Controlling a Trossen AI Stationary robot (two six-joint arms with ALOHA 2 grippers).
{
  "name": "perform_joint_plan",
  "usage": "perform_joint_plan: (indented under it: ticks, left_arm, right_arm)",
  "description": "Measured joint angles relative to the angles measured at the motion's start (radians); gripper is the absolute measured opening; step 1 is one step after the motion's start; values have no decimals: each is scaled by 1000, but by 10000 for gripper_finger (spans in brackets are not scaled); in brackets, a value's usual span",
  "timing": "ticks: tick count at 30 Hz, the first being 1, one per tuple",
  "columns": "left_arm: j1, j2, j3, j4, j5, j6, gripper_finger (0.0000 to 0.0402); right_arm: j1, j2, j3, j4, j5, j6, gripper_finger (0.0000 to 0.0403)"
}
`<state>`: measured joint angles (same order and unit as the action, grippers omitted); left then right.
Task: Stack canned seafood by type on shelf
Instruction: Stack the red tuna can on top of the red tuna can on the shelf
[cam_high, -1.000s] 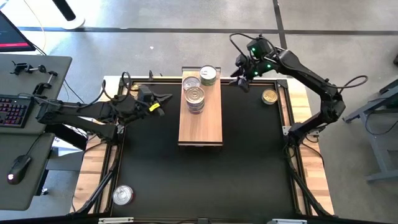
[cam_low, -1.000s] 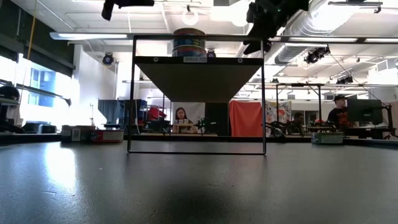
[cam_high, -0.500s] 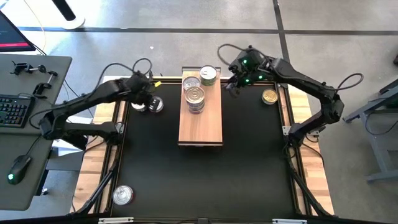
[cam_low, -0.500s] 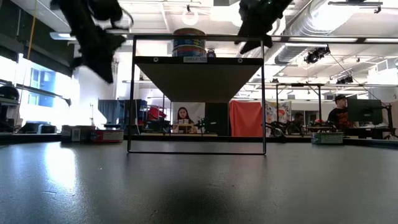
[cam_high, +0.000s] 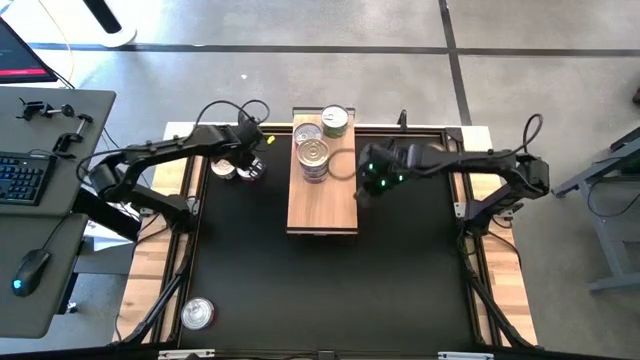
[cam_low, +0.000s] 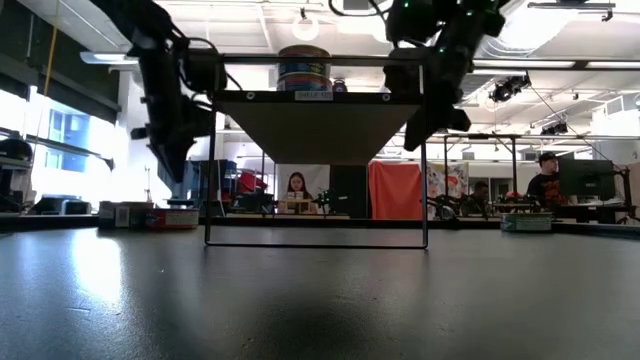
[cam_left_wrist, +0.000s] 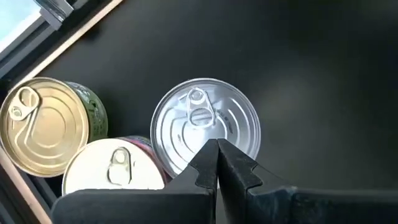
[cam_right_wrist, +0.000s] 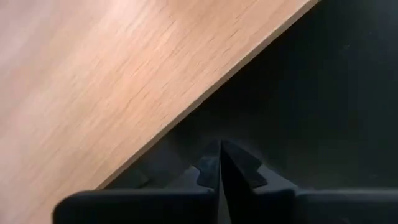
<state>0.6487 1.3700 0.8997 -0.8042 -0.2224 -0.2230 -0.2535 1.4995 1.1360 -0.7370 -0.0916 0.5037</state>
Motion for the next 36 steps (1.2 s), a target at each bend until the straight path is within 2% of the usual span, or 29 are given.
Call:
perform_joint_plan:
  ticks: [5,8,15,18,22,30,36]
  left_arm:
    - [0,61,-35,57,2,-18,0]
    - [0,85,-70,62,2,-26,0]
    - [-2,89,-130,155,-13,62,0]
    - [-30,88,-129,111,-8,78,0]
    - [-125,82,-130,9,2,-13,0]
    - [-411,83,-131,-22,14,-364,0]
    - [-648,84,-132,-57,65,-571,0]
  right_arm:
    - [81,-4,-17,23,64,-12,2]
    - [118,-25,-13,34,65,-48,0]
    - [152,-112,-12,53,97,-62,0]
    - [167,-154,-11,61,97,-43,0]
    - [199,-210,-11,61,140,-30,0]
    - [273,-237,-11,67,299,27,0]
    - [331,-236,-21,121,312,31,0]
